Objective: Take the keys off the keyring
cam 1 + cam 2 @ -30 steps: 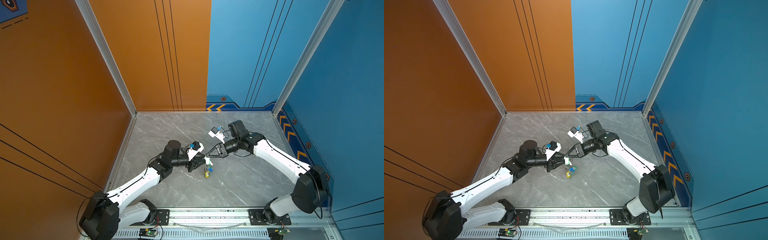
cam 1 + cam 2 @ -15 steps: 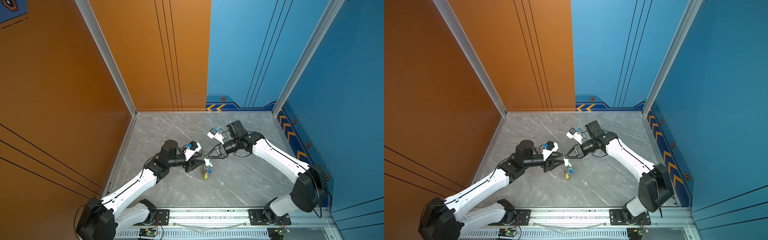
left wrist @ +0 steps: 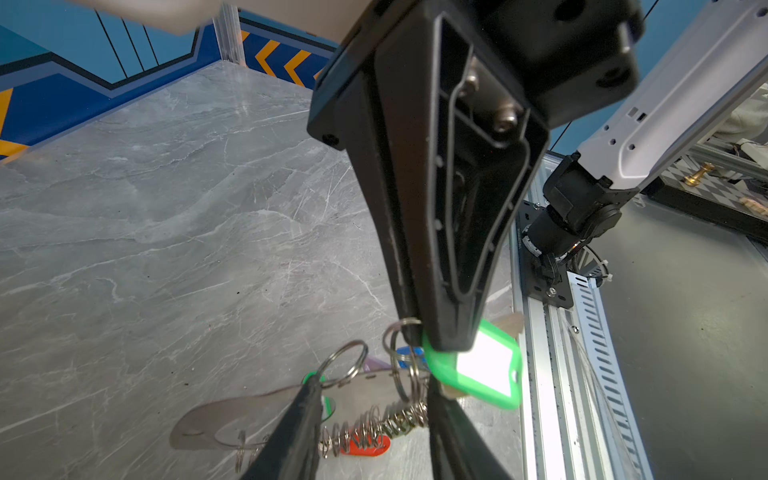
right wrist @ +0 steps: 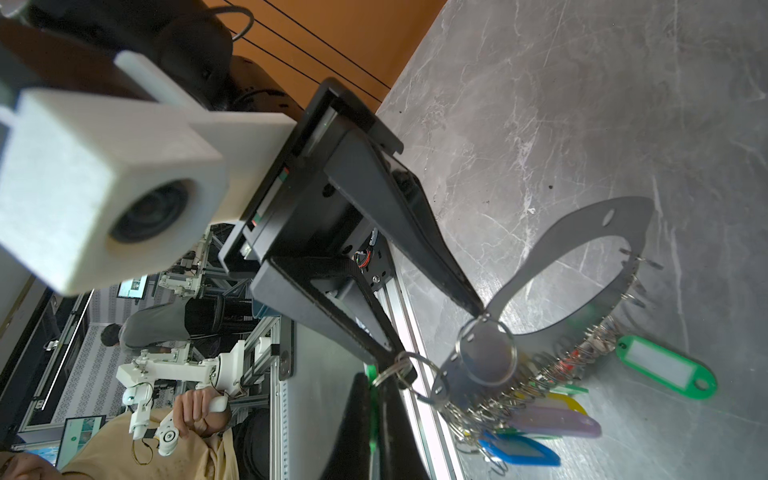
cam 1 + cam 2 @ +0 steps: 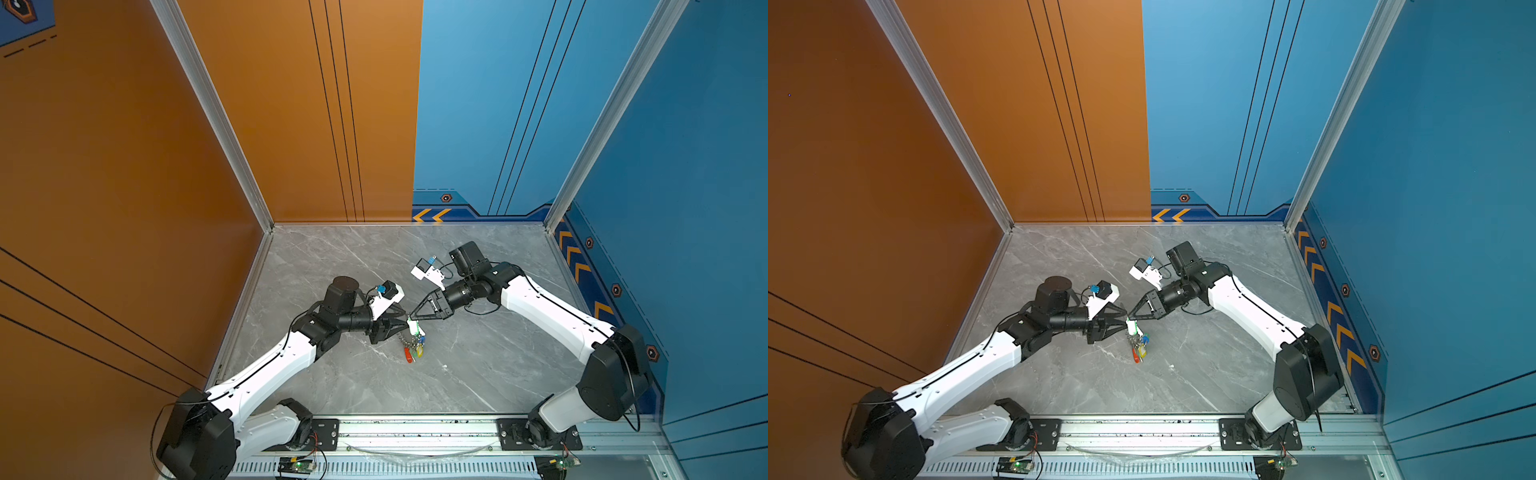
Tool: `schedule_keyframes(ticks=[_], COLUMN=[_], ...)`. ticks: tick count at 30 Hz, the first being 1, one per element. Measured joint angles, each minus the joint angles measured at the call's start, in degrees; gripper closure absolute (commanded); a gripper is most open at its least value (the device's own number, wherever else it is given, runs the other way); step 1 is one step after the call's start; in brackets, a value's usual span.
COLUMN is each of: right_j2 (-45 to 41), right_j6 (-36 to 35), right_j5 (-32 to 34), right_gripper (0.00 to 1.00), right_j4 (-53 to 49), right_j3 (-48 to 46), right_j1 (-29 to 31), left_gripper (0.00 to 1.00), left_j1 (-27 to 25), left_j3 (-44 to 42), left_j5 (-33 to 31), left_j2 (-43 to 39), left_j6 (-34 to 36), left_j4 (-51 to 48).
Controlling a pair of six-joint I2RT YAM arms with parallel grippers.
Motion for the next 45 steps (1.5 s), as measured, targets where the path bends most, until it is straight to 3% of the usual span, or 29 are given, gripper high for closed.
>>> schedule_keyframes(ticks=[5,16,45], right_j2=[0.44,1.42,-2.32], right_j6=[-0.81,-2.51,-2.82], right_j5=[0.13,1.64,2.4], right_gripper=[1.0,1.0,1.0], right_j4=[-0.66,-1.14,-0.87], right_j3=[0.31,1.16,-2.1], right_j1=[0.96,0.87,-2.73], left_gripper=[0.69,1.0,1.0], left_j1=[-0.15,-0.92,-0.85], left_j3=[0.5,0.5,-0.92], left_j5=[-0.35,-0.42,-2.58], left_j2=[0.02,-0.28,-3.41], left_j6=[0.28,1.03,-0.22], left_j4=[-0.09,-1.14,4.0])
